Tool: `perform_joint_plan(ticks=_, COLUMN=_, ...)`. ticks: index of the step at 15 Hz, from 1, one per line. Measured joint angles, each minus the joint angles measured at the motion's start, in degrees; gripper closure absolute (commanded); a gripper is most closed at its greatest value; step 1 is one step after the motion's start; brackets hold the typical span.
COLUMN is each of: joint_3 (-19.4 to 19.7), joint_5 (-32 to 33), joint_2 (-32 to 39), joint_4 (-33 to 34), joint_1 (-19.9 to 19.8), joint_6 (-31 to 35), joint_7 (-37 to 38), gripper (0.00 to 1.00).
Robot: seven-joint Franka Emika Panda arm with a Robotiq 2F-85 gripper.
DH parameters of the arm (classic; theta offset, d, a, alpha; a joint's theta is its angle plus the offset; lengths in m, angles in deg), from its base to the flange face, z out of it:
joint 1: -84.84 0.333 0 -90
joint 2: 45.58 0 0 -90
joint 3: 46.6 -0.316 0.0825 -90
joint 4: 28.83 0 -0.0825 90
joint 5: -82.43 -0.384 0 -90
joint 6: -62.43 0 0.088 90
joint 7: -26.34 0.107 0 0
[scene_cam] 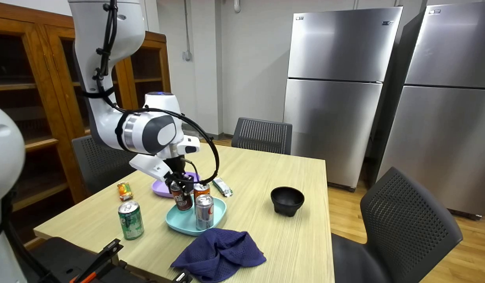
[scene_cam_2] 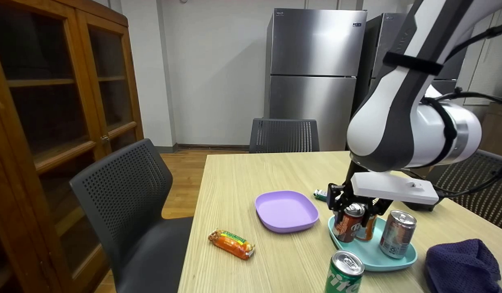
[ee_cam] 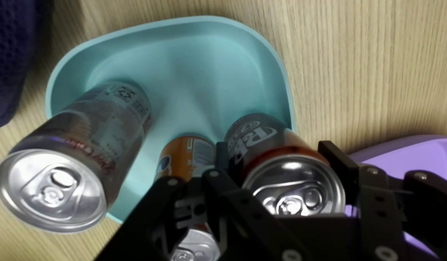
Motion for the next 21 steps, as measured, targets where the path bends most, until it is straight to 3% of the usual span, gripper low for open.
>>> perform_joint_plan(ticks=1, joint_3=-0.3, joint_5=-0.2, joint_2=0.1, joint_4=0.0, joint_1=-0.1, joint_6=0.1, joint_7=0.0, gripper=0.12)
perform_joint_plan(ticks=4, joint_3=-1.6, joint_5=-0.7, joint_2=0.1, joint_4=0.0, joint_1=-0.4, joint_6=0.1, joint_7=0.0, gripper=0.0)
perform_joint_plan(ticks=13, joint_3=-3.5, joint_5=-1.8, joint_2=-1.0, joint_4=-0.7, joint_1=-0.4, joint_6=0.9, joint_7=0.0, gripper=0.0)
perform_joint_plan(ticks=21, joint_3=-3.4, joint_5=-1.7, joint_2=-8.7, joint_4=-6.9, joint_1=-0.4, joint_6=2.1, joint_7=-0.2, gripper=0.0)
